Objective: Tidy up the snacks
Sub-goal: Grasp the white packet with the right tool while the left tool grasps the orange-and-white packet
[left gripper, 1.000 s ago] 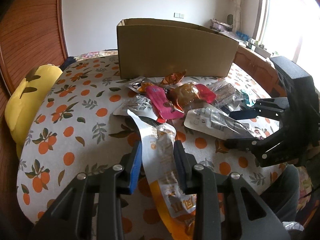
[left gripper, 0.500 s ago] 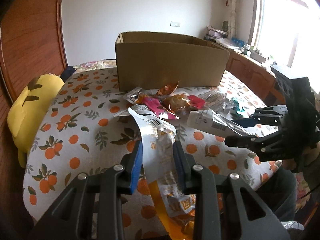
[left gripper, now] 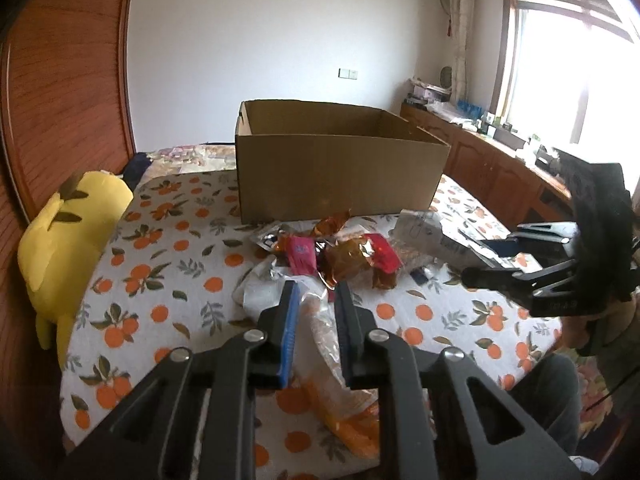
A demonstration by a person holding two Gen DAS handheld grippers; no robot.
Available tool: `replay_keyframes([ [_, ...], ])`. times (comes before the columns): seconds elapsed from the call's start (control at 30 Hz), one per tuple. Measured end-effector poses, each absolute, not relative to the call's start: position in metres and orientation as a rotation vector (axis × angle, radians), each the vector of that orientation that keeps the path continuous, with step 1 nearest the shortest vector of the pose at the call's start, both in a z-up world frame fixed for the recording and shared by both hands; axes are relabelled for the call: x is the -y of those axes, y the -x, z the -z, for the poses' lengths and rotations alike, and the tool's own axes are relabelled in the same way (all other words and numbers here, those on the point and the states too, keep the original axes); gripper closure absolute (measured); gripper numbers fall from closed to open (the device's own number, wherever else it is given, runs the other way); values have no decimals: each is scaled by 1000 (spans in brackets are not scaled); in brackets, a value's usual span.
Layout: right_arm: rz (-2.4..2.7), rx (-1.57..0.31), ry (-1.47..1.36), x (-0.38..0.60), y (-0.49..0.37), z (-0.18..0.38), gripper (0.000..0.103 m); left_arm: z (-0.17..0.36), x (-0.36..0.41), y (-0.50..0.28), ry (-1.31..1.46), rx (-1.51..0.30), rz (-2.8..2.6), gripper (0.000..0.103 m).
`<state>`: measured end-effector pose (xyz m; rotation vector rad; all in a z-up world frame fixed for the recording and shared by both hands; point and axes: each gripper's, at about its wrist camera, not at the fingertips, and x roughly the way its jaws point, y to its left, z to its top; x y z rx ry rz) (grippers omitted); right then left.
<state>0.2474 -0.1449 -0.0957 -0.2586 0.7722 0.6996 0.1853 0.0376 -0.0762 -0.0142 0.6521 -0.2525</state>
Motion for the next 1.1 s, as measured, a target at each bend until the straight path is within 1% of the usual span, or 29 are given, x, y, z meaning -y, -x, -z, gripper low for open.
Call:
replay_keyframes([
  [0.03,-699,-771,254,146,-249,95,56,79,-37,-189,8,-659,254,93],
  [0.13,-696,-777,256,145,-251,97,56,90,-39,-196,6,-694,239,94],
  [0.17,-697,-780,254,146,-251,98,56,91,-40,-196,7,-695,230,86],
  [0.2,-697,-785,249,147,-251,100,56,92,-43,-195,15,-701,215,83],
  [0.27,-698,-794,238,149,-252,103,56,97,-51,-193,51,-733,189,64],
  [0.33,-697,-802,236,149,-253,108,56,104,-57,-193,82,-776,164,57],
  [0.53,-704,-807,229,147,-253,116,56,117,-81,-171,156,-833,69,56],
  [0.77,-710,-792,214,147,-249,113,56,138,-79,-167,205,-933,72,55],
  [1.0,-697,-782,204,155,-243,109,56,146,-81,-188,322,-932,90,54],
  [1.1,-690,-787,200,158,-242,111,55,146,-86,-195,307,-908,41,54],
])
